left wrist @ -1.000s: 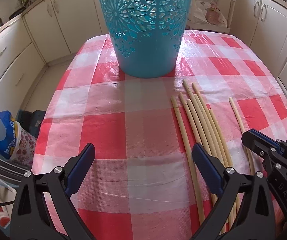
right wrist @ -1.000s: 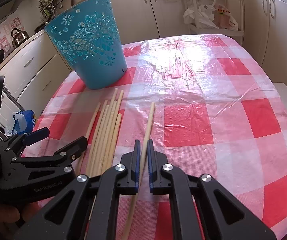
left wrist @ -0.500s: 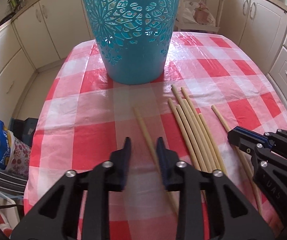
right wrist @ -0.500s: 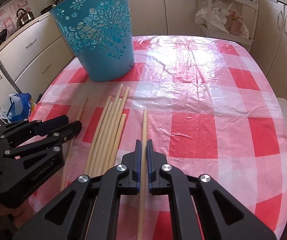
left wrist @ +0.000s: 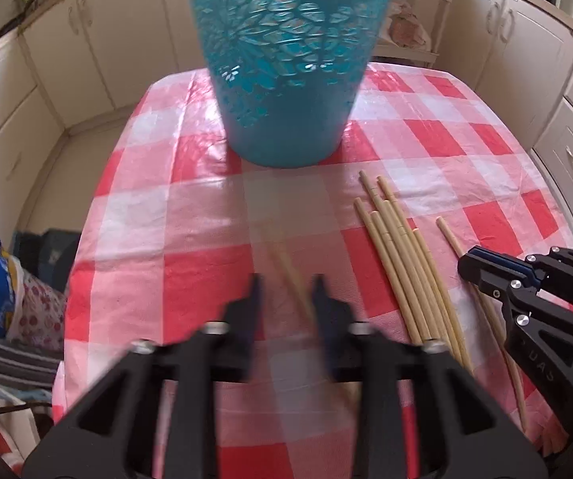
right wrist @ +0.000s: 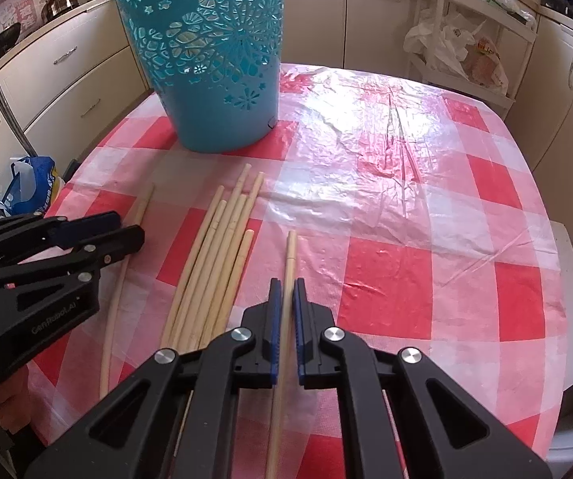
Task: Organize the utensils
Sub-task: 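Lift the chopstick with the right tool toward the teal cup, then lower the chopstick into the teal cup with the right tool while the left tool lowers its own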
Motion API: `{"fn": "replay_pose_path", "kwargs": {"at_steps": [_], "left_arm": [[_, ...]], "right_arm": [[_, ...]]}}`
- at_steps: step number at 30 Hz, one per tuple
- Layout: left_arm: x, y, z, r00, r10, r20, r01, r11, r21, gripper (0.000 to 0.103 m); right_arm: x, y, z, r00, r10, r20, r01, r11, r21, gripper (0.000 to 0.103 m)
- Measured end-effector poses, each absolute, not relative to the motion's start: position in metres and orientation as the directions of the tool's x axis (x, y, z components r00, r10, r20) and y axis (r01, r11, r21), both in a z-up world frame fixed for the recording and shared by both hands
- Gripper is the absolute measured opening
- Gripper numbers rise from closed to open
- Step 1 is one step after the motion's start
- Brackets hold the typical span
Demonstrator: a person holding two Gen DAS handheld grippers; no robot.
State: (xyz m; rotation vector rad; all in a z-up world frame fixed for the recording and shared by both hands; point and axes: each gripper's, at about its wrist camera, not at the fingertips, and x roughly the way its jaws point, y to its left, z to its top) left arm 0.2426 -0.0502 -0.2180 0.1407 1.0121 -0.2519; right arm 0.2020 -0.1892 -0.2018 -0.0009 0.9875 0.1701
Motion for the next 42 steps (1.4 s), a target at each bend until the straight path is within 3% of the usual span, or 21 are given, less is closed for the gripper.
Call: {"fn": "replay_pose_path", "kwargs": {"at_steps": [3,9,11,13,15,17,18,19,23,31,42], "left_arm": [[0.239,-0.049,-0.216,0.471,-0.234,-0.851,0.335,0.940,-0.073,0.005],[0.238,-0.048,-0.211,0.457,-0.226,-0.860,0.366,0.929,-0.049,0.007],[0.240,-0.049,-0.210,0.462,-0.203,-0.863,0.355,0.934,-0.030,0.016],[0.241,-0.052,-0.210,0.475,-0.174,-0.862,0.349,0.937,0.003,0.033],[0.243,-0.058,-0.215,0.472,-0.144,-0.870,0.356,0.934,0.038,0.034],[0.240,-0.064,-0.216,0.497,-0.125,-0.859,0.374,0.924,0.081,0.029],[0.238,-0.068,-0.216,0.489,-0.141,-0.861,0.395,0.915,0.075,0.010],[0.236,-0.072,-0.215,0.485,-0.141,-0.863,0.403,0.912,0.078,0.005],[0.226,-0.079,-0.213,0.498,-0.133,-0.857,0.400,0.912,0.092,0.005],[0.191,-0.060,-0.174,0.610,-0.143,-0.779,0.324,0.942,0.081,0.005],[0.152,-0.034,-0.112,0.737,-0.201,-0.645,0.270,0.963,0.009,0.005]], "right_arm": [[0.202,-0.195,-0.201,0.522,0.174,-0.835,-0.133,0.984,0.121,0.006],[0.201,-0.191,-0.200,0.511,0.156,-0.845,-0.156,0.984,0.087,0.007],[0.200,-0.187,-0.200,0.517,0.143,-0.844,-0.164,0.984,0.066,0.007],[0.198,-0.185,-0.201,0.524,0.132,-0.841,-0.168,0.985,0.050,0.007],[0.197,-0.184,-0.201,0.530,0.126,-0.838,-0.173,0.984,0.039,0.007],[0.195,-0.182,-0.201,0.540,0.115,-0.834,-0.180,0.984,0.019,0.007],[0.195,-0.182,-0.202,0.545,0.112,-0.831,-0.179,0.984,0.015,0.007],[0.194,-0.183,-0.202,0.547,0.116,-0.829,-0.172,0.985,0.024,0.006],[0.190,-0.198,-0.200,0.532,0.216,-0.819,-0.117,0.976,0.181,0.006],[0.144,-0.212,-0.177,0.638,0.371,-0.675,-0.072,0.901,0.428,0.006],[0.113,-0.197,-0.111,0.758,0.389,-0.523,-0.143,0.882,0.449,0.006]]}}
